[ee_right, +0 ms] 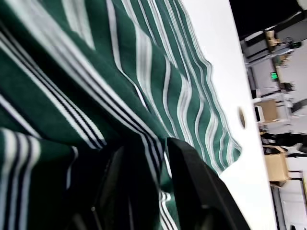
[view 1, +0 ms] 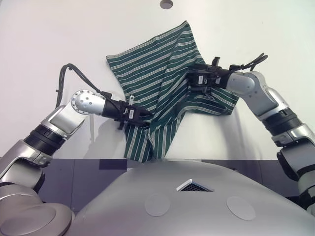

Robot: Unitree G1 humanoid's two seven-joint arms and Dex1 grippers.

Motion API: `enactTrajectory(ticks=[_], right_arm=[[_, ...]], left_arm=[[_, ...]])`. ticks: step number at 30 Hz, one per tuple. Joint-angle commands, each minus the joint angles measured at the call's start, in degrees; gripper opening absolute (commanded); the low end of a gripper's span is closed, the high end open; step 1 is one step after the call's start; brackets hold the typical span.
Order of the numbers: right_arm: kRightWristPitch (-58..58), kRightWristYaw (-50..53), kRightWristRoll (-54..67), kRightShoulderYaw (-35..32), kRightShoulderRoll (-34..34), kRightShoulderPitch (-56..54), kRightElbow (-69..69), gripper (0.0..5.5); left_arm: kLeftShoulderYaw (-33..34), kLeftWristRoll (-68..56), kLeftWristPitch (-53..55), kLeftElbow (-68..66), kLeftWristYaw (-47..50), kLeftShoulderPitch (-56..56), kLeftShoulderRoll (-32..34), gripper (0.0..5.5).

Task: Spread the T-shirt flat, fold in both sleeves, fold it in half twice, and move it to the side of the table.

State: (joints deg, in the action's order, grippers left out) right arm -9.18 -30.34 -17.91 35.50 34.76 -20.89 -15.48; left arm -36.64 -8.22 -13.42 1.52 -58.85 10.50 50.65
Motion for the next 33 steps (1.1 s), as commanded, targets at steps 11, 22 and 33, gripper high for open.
enactTrajectory(ticks=[11, 22, 33], right_arm=[[-14.0, -8.4, 7.9, -10.7, 2.8, -7.3, -7.0, 1.56], [-5.4, -18.8, 11.8, -12.3, 6.6, 8.5, 14.9, 1.56], [-5.6, -34.3, 19.1, -12.4, 17.9, 24.5, 22.2, 1.56]], left_arm=[[2.1, 31.2, -20.0, -40.0, 26.1, 25.1, -16.5, 1.44], [6.8, 28.3, -25.7, -24.8, 17.5, 16.7, -8.7, 1.44], [8.9, -1.8, -10.1, -3.3, -7.0, 0.8, -5.4, 1.44]])
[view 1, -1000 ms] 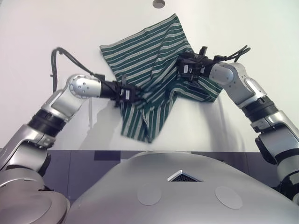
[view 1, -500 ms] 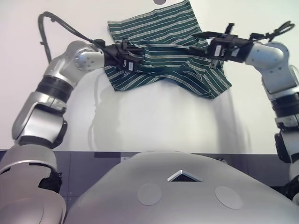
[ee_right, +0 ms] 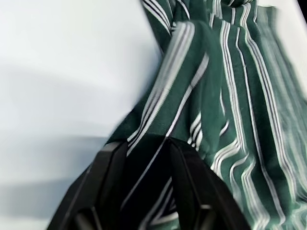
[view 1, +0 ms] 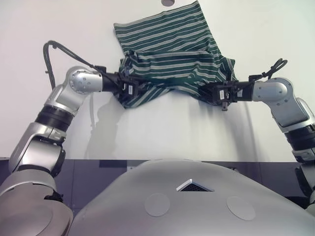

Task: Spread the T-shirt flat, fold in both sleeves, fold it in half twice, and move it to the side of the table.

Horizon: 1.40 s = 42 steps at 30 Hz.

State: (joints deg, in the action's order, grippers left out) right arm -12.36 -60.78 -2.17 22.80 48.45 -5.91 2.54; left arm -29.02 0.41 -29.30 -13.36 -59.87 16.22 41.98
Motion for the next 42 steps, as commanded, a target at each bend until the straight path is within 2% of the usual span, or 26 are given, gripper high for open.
enactTrajectory(ticks=[1, 4, 7, 9, 11, 14, 17, 19, 21, 24, 26, 30, 33, 38, 40, 42], right_arm=[[-7.2, -0.8, 3.3, -1.2, 2.9, 11.1, 4.2, 1.56], [-33.4, 9.0, -9.3, -3.3, 2.7, 11.3, -3.2, 1.56], [-44.9, 12.5, -21.1, -2.6, 7.9, 13.0, -8.4, 1.56], [-49.4, 15.0, -25.4, -3.6, 9.7, 13.6, -9.4, 1.56], [-56.9, 20.5, -27.9, -6.3, 7.8, 12.9, -9.0, 1.56], [-61.3, 30.1, -21.0, -12.0, 1.9, 8.1, -4.9, 1.56], [-56.9, 34.4, -11.9, -13.7, -0.1, 0.5, -1.2, 1.56], [-51.3, 36.4, -7.9, -15.2, -2.8, -4.6, 0.2, 1.56], [-39.5, 37.3, -6.8, -15.7, -6.9, -8.6, -2.2, 1.56], [-19.5, 33.1, -10.9, -9.9, -13.1, -10.0, -6.9, 1.56], [-11.8, 30.3, -17.6, -4.5, -15.8, -10.5, -11.7, 1.56], [-7.2, 28.4, -28.5, 5.1, -18.8, -12.0, -22.6, 1.56], [-6.3, 33.1, -35.1, 9.2, -20.3, -13.9, -30.2, 1.56], [1.3, 42.7, -39.3, 10.8, -26.3, -18.5, -41.4, 1.56], [0.9, 46.4, -38.3, 10.1, -28.8, -21.2, -45.0, 1.56], [-4.4, 48.6, -35.1, 8.3, -28.7, -22.4, -43.3, 1.56]], left_arm=[[2.1, -12.7, 7.4, 15.1, -6.8, -6.5, 4.0, 1.44], [3.0, -11.4, 6.5, 22.4, -8.9, -13.0, 9.1, 1.44], [3.6, -8.8, 5.7, 23.5, -11.4, -16.8, 13.6, 1.44], [8.6, -13.9, 12.3, 21.4, -5.6, -12.8, 8.5, 1.44], [13.2, -12.2, 17.3, 15.0, 4.3, -6.3, 1.9, 1.44], [15.1, -6.2, 21.5, 10.9, 13.6, -4.1, -2.6, 1.44], [12.5, -1.8, 24.1, 11.5, 14.3, -6.1, -3.4, 1.44], [9.2, -1.0, 25.2, 14.6, 10.3, -9.3, -2.3, 1.44], [7.0, 0.2, 25.3, 17.0, 7.1, -11.5, -0.8, 1.44], [5.3, 4.3, 24.8, 15.0, 7.9, -10.8, -1.8, 1.44], [4.7, 3.6, 24.4, 15.6, 6.2, -9.9, -2.4, 1.44], [3.2, -0.8, 23.7, 18.7, -5.1, -11.9, 3.0, 1.44], [2.7, -5.7, 25.5, 22.8, -13.4, -14.8, 7.9, 1.44], [3.9, -6.8, 21.7, 25.8, -17.1, -13.6, 9.2, 1.44], [3.9, -5.2, 19.8, 26.2, -18.6, -12.4, 10.2, 1.44], [5.6, -8.8, 23.5, 28.1, -21.2, -11.2, 11.8, 1.44]])
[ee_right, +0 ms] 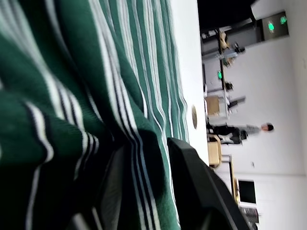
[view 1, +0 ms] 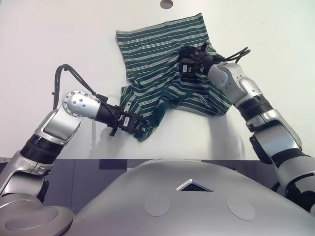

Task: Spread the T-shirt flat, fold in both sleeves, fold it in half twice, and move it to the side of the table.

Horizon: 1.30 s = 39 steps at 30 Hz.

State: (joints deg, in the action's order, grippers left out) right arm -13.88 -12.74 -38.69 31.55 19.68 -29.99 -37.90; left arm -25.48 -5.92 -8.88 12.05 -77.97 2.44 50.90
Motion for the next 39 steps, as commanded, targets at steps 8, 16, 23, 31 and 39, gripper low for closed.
enactTrajectory(ticks=[8, 16, 23, 31, 39], right_arm=[[-8.3, -29.6, 33.5, -10.3, 22.0, 15.3, 40.0, 1.56], [-10.1, -54.1, 42.5, -10.4, 51.3, 43.4, 52.7, 1.56], [2.6, -62.5, 65.1, -21.4, 55.3, 32.6, 49.6, 1.56], [-10.0, -56.9, 36.6, -8.9, 42.7, 30.6, 42.4, 1.56], [-25.9, -54.5, 18.9, -9.3, 52.9, 17.9, 13.8, 1.56]], left_arm=[[10.9, -8.5, 16.6, -6.8, 8.3, 15.8, -4.8, 1.44], [5.8, 6.1, 9.7, -11.3, 24.3, 7.1, -13.4, 1.44], [7.2, 7.0, 10.7, -10.5, 28.6, 5.8, -15.4, 1.44], [4.5, 7.6, 10.3, -7.9, 25.4, 6.6, -16.5, 1.44], [6.4, 9.3, 10.3, -8.9, 27.4, 5.9, -15.3, 1.44]])
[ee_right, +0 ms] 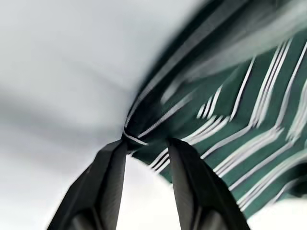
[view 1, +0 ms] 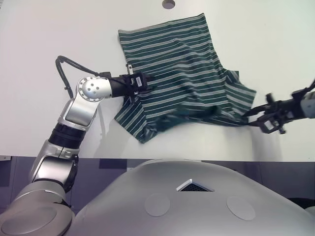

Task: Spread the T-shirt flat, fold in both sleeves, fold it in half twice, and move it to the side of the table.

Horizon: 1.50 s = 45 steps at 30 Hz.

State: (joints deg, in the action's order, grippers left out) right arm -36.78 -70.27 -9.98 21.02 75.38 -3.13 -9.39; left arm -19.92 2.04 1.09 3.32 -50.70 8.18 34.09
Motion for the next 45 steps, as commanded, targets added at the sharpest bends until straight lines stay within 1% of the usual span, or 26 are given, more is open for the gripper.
enactTrajectory(ticks=[1, 3, 5, 7, 9, 10, 13, 15, 16, 17, 20, 22, 25, 27, 29, 32, 34, 37, 39, 41, 45], right_arm=[[-2.3, 1.9, -6.1, 0.0, -4.6, -12.2, -14.7, 1.56], [7.6, -6.6, 8.0, -3.2, -6.1, -15.1, -8.8, 1.56], [18.9, -14.8, 19.7, -6.2, -4.7, -17.6, -2.2, 1.56], [26.7, -17.1, 24.8, -8.9, -6.4, -23.4, -0.3, 1.56], [29.1, -14.0, 23.4, -9.1, -10.5, -26.8, 0.5, 1.56], [28.9, -11.2, 21.2, -7.8, -13.8, -26.4, 1.7, 1.56], [27.9, -2.8, 15.0, -4.3, -22.9, -23.7, 3.8, 1.56], [28.8, 2.0, 13.0, -4.1, -26.7, -22.1, 5.2, 1.56], [29.4, 3.8, 12.4, -4.2, -28.1, -21.5, 5.9, 1.56], [29.9, 5.7, 11.6, -4.4, -29.4, -20.9, 6.4, 1.56], [31.7, 10.8, 10.3, -4.4, -33.0, -18.8, 8.2, 1.56], [33.2, 13.4, 10.4, -4.4, -35.1, -17.5, 10.5, 1.56], [35.4, 17.4, 10.1, -4.2, -37.7, -14.8, 14.0, 1.56], [36.7, 20.3, 9.4, -4.6, -39.2, -13.2, 15.3, 1.56], [37.6, 24.1, 8.1, -5.5, -41.2, -12.5, 15.7, 1.56], [36.8, 33.4, 6.2, -9.0, -45.6, -13.6, 14.0, 1.56], [37.0, 36.2, 5.7, -10.0, -46.8, -12.6, 14.2, 1.56], [37.5, 38.1, 5.3, -10.4, -47.9, -10.8, 15.3, 1.56], [37.5, 39.0, 5.1, -10.0, -48.8, -10.1, 15.5, 1.56], [37.4, 39.3, 5.0, -9.0, -49.8, -8.9, 15.9, 1.56], [37.5, 39.6, 4.8, -8.0, -51.0, -6.9, 16.8, 1.56]], left_arm=[[0.4, 1.8, -0.1, -0.2, -0.3, 0.0, 1.9, 1.44], [-0.3, 3.1, -1.1, -0.7, -1.0, 0.1, 2.7, 1.44], [-0.3, 3.7, -1.6, -0.9, -1.9, 0.2, 3.7, 1.44], [0.4, 3.8, -1.4, -0.4, -1.2, 0.6, 3.2, 1.44], [0.2, 4.3, 0.3, -0.4, 0.3, 2.2, 1.4, 1.44], [-0.7, 5.8, 1.3, -1.5, 1.8, 4.2, -0.3, 1.44], [-3.1, 11.6, 1.6, -11.0, 7.2, 13.8, -6.1, 1.44], [-7.0, 16.7, -0.3, -20.1, 7.1, 18.9, -6.8, 1.44], [-9.9, 20.4, -2.6, -25.5, 7.2, 21.1, -6.3, 1.44], [-13.8, 25.8, -6.7, -33.3, 9.3, 24.6, -5.8, 1.44], [-26.0, 42.7, -15.8, -59.7, 25.5, 38.1, -6.9, 1.44], [-30.8, 48.6, -17.9, -69.8, 34.8, 43.0, -7.7, 1.44], [-33.2, 52.1, -19.4, -76.7, 45.8, 47.8, -8.6, 1.44], [-33.2, 52.9, -20.4, -79.0, 50.6, 50.6, -9.1, 1.44], [-32.1, 52.7, -21.8, -80.3, 52.4, 53.7, -9.4, 1.44], [-31.1, 52.8, -30.6, -75.9, 53.1, 61.1, -7.0, 1.44], [-29.6, 51.8, -39.2, -65.0, 47.9, 65.3, -2.8, 1.44], [-27.2, 50.9, -46.0, -49.4, 42.6, 66.7, 1.5, 1.44], [-25.1, 49.7, -47.8, -41.1, 39.6, 63.8, 3.7, 1.44], [-23.6, 47.7, -48.2, -33.4, 36.1, 57.8, 6.5, 1.44], [-19.1, 45.9, -46.5, -22.7, 32.3, 48.7, 10.0, 1.44]])
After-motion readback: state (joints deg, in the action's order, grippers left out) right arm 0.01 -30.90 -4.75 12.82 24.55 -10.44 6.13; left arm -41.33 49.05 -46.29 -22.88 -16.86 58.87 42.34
